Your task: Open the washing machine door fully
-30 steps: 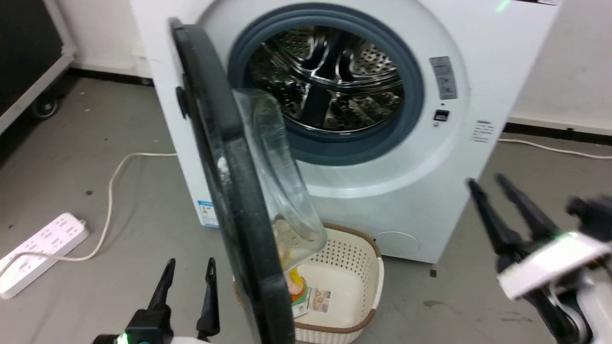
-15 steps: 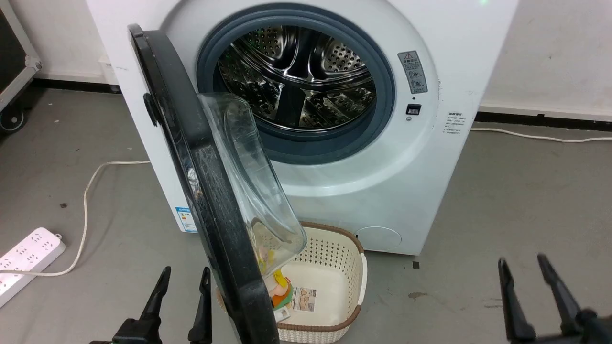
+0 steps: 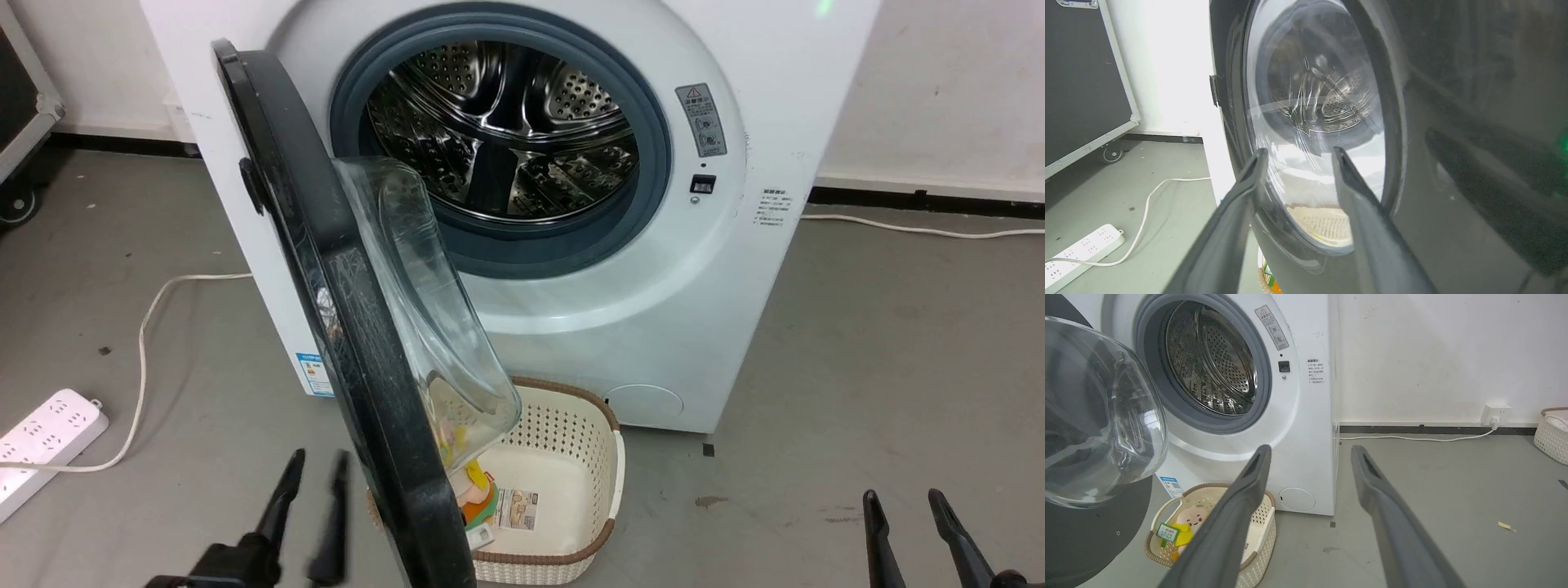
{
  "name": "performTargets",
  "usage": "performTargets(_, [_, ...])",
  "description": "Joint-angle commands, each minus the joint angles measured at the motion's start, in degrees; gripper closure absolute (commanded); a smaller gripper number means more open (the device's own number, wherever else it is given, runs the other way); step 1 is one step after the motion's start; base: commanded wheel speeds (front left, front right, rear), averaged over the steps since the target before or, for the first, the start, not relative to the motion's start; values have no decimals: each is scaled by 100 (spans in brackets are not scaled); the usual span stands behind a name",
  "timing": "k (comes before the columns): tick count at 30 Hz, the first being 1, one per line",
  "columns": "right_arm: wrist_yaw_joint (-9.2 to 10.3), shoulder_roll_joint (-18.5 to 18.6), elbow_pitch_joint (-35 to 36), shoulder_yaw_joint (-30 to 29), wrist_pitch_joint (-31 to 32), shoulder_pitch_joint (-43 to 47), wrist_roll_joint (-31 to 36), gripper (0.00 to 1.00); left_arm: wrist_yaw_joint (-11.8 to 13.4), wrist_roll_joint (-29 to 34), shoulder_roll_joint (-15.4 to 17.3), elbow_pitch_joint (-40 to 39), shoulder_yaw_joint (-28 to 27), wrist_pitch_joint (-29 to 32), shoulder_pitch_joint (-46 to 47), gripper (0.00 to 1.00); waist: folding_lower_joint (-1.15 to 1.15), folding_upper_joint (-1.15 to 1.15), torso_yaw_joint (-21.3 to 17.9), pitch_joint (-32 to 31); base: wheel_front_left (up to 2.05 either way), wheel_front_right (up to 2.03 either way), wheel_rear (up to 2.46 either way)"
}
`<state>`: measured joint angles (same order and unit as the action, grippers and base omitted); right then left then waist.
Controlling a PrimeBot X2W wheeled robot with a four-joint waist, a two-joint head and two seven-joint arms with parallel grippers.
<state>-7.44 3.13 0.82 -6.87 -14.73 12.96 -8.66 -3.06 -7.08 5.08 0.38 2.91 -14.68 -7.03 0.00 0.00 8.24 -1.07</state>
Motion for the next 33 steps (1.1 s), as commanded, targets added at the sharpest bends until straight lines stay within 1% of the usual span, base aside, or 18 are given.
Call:
performTargets(1, [-5,-23,30,3,-26,-8,-39,0,-18,-5,-20,-77,-44,-32,-41,100,0,0,10,-6,0,0,0])
performTargets(3, [-5,-24,64,5,-26,-43,-68,0,14,-67,-63,-255,-161,-32,-5,100,0,0,25,-18,0,0,0])
performTargets(7, [-5,-24,125,0,-26,-77,-105,0,134,-206,-160,-1154,-555,-32,293,100,0,0,80,-36,0,0,0])
performTargets(11, [-5,-24,143,-6,-26,-77,-105,0,272,-213,-199,-2084,-798,-32,688,100,0,0,115,-42,0,0,0])
performTargets(14, [-5,-24,137,-2,-27,-78,-111,0,330,-169,-210,-2679,-855,-32,978,100,0,0,127,-47,0,0,0])
performTargets(18, [-5,-24,108,22,-27,-94,-128,0,264,-149,-215,-3173,-751,-32,1174,100,0,0,118,-56,0,0,0])
performTargets(21, [-5,-24,78,25,-27,-111,-155,0,145,-90,-216,-3327,-540,-32,1122,100,0,0,110,-68,0,0,0])
performTargets(23, [-5,-24,56,18,-27,-112,-172,0,49,-27,-208,-3248,-299,-14,966,100,0,0,113,-83,0,0,0])
performTargets(28, [-5,-24,3,-4,-27,-96,-207,0,-206,204,-153,-3149,654,282,677,100,0,0,157,-116,0,0,0])
performTargets(33, [-5,-25,-59,-5,-27,-112,-228,0,-338,173,-80,-2861,1522,736,418,100,0,0,212,-142,0,0,0])
